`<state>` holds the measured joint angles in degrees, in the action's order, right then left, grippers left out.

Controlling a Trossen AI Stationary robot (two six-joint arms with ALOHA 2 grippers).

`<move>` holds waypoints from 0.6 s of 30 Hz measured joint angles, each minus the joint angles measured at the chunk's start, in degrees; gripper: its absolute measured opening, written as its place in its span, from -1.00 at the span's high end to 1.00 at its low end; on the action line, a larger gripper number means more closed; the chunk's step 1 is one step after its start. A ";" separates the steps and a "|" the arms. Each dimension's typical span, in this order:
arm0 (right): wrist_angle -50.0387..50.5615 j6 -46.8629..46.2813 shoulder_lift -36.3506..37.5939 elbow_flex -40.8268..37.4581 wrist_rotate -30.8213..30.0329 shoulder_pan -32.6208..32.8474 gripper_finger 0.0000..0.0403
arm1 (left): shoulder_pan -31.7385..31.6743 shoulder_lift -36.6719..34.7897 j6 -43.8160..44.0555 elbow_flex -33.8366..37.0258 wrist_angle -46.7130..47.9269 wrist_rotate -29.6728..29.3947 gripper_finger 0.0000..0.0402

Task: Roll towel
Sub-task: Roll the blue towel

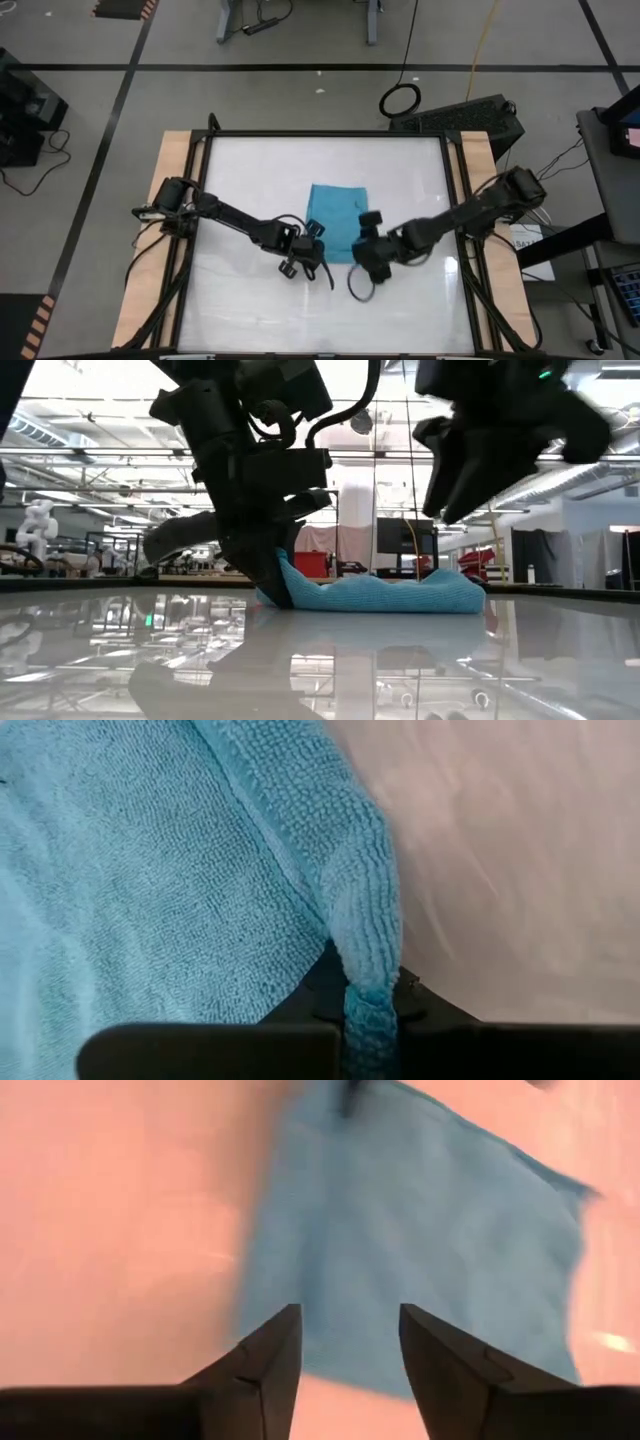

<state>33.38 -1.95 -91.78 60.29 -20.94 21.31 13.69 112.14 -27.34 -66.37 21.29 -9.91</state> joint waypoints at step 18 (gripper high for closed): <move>-3.27 0.00 -13.62 0.03 -7.31 6.16 0.36 | -3.43 0.09 0.01 -0.06 0.49 10.06 0.93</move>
<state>30.10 -1.95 -105.40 60.32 -28.25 27.46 10.26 112.22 -27.33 -66.43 21.78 0.14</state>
